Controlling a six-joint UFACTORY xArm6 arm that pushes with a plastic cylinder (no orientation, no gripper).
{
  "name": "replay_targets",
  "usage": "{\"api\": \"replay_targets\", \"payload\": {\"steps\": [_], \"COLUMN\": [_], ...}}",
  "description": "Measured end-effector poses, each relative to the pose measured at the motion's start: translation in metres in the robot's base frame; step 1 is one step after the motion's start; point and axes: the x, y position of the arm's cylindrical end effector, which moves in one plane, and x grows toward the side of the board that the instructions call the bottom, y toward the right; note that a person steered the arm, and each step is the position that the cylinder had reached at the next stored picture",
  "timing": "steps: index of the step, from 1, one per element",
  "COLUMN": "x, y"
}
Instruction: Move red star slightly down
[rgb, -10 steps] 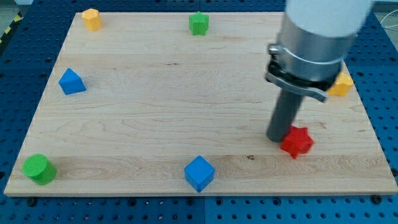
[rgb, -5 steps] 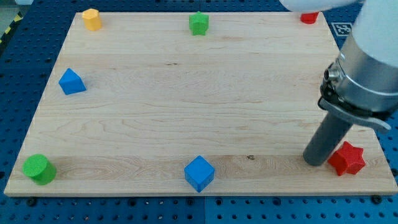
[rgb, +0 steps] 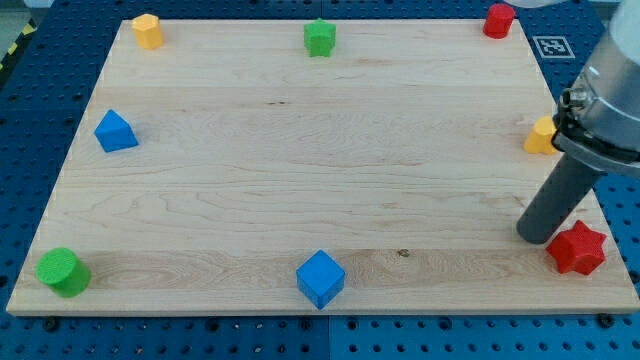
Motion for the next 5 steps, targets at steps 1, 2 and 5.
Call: {"api": "replay_targets", "payload": {"steps": [1, 2, 5], "x": [0.0, 0.001, 0.011], "y": [0.025, 0.034, 0.038]}}
